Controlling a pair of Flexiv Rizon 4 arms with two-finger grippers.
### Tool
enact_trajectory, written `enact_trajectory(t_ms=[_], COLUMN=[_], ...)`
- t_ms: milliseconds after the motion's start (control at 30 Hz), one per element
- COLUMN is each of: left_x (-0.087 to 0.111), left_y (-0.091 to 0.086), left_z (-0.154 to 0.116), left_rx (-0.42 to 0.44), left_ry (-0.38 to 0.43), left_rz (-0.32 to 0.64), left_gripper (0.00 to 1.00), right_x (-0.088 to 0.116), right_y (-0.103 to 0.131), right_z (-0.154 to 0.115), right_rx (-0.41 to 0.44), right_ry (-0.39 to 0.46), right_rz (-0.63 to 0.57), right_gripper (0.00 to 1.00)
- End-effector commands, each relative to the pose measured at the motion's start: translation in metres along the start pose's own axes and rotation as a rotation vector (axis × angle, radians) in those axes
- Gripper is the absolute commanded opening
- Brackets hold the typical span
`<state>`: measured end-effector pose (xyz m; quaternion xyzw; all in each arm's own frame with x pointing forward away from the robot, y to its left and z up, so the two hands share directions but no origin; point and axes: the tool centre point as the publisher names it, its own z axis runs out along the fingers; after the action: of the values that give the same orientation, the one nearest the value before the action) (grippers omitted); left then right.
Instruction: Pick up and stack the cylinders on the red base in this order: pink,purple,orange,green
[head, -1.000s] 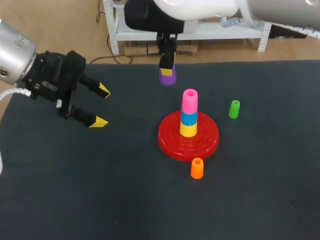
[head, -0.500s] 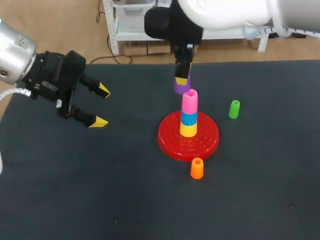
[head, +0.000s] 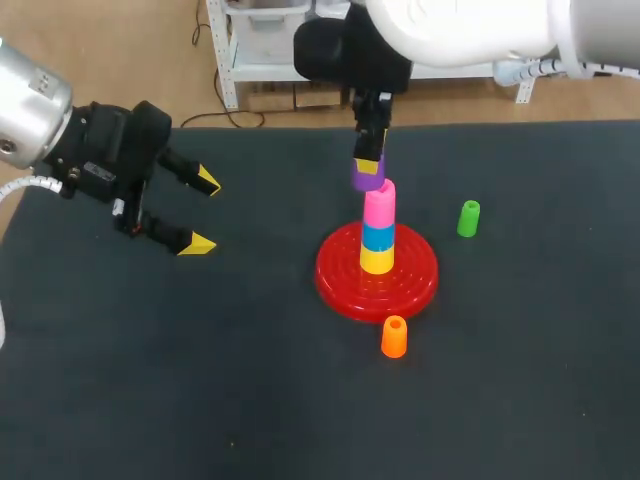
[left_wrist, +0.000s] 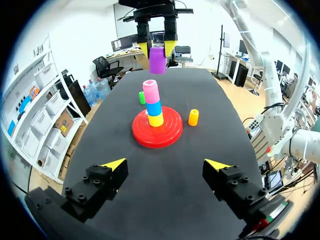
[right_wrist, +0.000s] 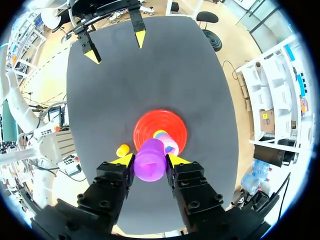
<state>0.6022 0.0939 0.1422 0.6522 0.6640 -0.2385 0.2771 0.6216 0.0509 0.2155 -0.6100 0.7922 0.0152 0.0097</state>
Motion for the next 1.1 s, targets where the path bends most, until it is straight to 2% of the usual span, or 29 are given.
enact_trajectory(t_ms=[33,1100], left_x=[0.0,0.0], left_y=[0.0,0.0], left_z=[0.001,0.001], left_rx=[-0.001,-0.001], left_ry=[0.001,0.001], left_rz=[0.0,0.0], left_gripper=[1.0,1.0], right_x=[0.001,0.002], right_y=[0.0,-0.016], right_z=[0.001,0.025], right_rx=[-0.011,-0.105], right_ry=[0.005,0.07], right_rz=[0.004,0.016], right_gripper=[0.0,0.0])
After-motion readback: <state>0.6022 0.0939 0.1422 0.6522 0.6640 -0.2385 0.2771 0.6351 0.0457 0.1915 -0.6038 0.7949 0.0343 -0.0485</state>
